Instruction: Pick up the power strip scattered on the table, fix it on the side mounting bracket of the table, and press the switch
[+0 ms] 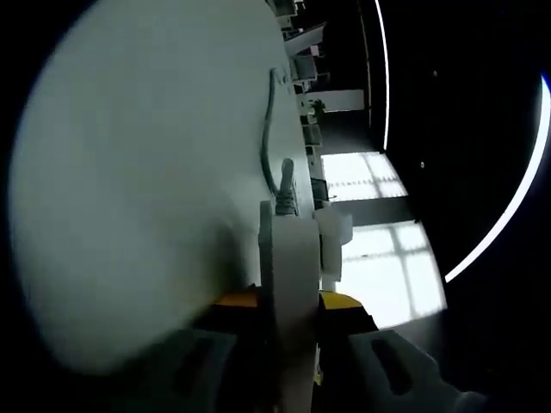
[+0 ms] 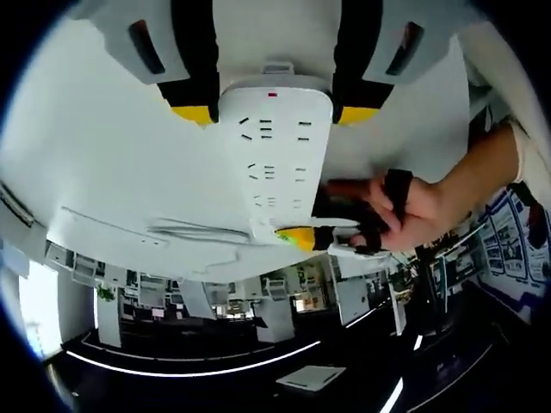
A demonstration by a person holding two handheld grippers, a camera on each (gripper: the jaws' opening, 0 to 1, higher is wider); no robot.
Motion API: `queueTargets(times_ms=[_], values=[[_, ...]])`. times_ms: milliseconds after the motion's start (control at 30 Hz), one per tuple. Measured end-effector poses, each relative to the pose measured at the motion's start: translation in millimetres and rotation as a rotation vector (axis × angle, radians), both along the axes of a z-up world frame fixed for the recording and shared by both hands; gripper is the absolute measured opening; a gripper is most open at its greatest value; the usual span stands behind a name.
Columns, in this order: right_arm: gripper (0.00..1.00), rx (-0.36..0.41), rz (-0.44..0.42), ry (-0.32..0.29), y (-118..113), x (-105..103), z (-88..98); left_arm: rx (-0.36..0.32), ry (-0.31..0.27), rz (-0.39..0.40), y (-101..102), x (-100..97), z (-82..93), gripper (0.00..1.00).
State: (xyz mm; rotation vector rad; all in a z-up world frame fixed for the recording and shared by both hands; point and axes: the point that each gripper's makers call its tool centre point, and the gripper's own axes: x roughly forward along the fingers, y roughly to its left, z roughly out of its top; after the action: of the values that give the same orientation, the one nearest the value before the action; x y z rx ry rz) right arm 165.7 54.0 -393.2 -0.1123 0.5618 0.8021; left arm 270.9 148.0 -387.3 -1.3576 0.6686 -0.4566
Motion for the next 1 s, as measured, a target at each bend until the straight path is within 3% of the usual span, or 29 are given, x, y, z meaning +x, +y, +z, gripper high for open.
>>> queueTargets(times_ms=[533, 633, 1000], values=[[0.5, 0.111, 0.044, -0.104, 5.0, -1.4, 42.1, -0.055, -0.02, -0.048, 2.1, -5.8, 6.2, 0.26], [0.49, 0.14, 0.076, -0.185, 7.5, -1.4, 54.0, -0.068, -0.026, -0.053, 2.6, -6.3, 10.1, 0.26], [0.46, 0.195, 0.075, -0.214, 0.0, -5.6, 69.1, -0.049, -0.033, -0.117, 14.2, -7.3, 18.1, 0.26]])
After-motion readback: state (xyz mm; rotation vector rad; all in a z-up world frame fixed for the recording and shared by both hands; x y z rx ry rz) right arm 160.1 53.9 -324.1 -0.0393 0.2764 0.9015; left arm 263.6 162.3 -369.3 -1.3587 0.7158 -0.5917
